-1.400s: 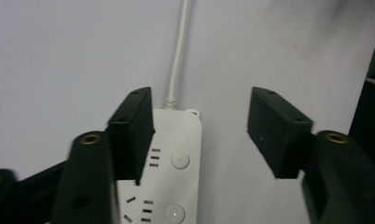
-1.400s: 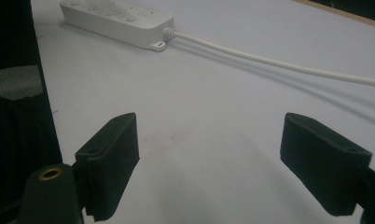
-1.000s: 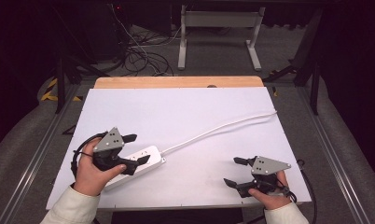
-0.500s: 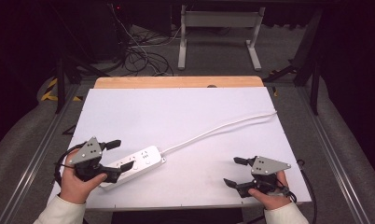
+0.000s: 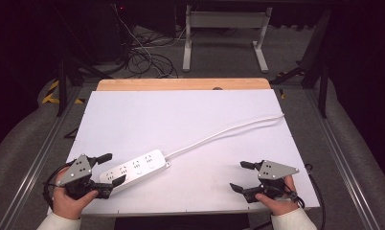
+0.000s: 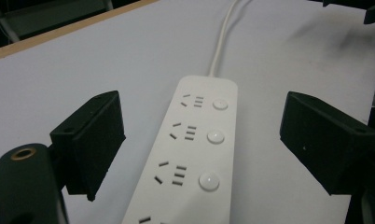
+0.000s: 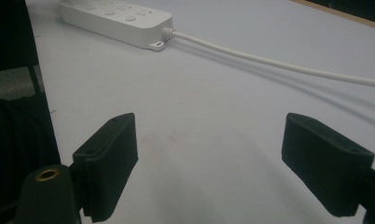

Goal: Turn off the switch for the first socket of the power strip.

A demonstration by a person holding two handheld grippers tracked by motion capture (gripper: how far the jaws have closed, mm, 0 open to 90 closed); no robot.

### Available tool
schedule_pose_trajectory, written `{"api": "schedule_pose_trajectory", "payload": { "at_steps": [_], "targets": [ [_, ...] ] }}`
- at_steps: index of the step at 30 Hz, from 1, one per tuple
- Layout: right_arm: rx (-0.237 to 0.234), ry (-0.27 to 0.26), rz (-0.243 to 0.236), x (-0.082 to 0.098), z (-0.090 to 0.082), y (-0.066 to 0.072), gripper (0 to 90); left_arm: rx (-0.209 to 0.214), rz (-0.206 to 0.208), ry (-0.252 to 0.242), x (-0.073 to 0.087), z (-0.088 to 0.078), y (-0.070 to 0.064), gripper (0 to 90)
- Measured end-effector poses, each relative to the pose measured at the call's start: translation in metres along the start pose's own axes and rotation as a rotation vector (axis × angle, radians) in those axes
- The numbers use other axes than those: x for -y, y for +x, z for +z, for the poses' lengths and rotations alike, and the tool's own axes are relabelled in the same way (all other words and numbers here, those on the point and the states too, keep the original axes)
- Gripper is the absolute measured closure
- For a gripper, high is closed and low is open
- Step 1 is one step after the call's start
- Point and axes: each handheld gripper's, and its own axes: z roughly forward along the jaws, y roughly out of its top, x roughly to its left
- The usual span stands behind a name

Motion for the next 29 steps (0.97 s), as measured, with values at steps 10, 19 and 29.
{"api": "schedule_pose_trajectory", "payload": {
  "at_steps": [10, 19, 29],
  "targets": [
    [0.002, 0.002, 0.000, 0.000, 0.000, 0.000, 18.6, 0.003, -0.074, -0.015, 0.019, 0.001, 0.004, 13.9],
    [0.001, -0.001, 0.008, 0.001, 0.000, -0.001, 18.5, -0.060, -0.024, 0.035, 0.019, 0.005, -0.001, 14.3],
    [0.005, 0.000, 0.006, 0.001, 0.000, -0.002, 18.3, -0.025, -0.047, 0.010, 0.018, 0.005, -0.002, 13.4]
  ]
}}
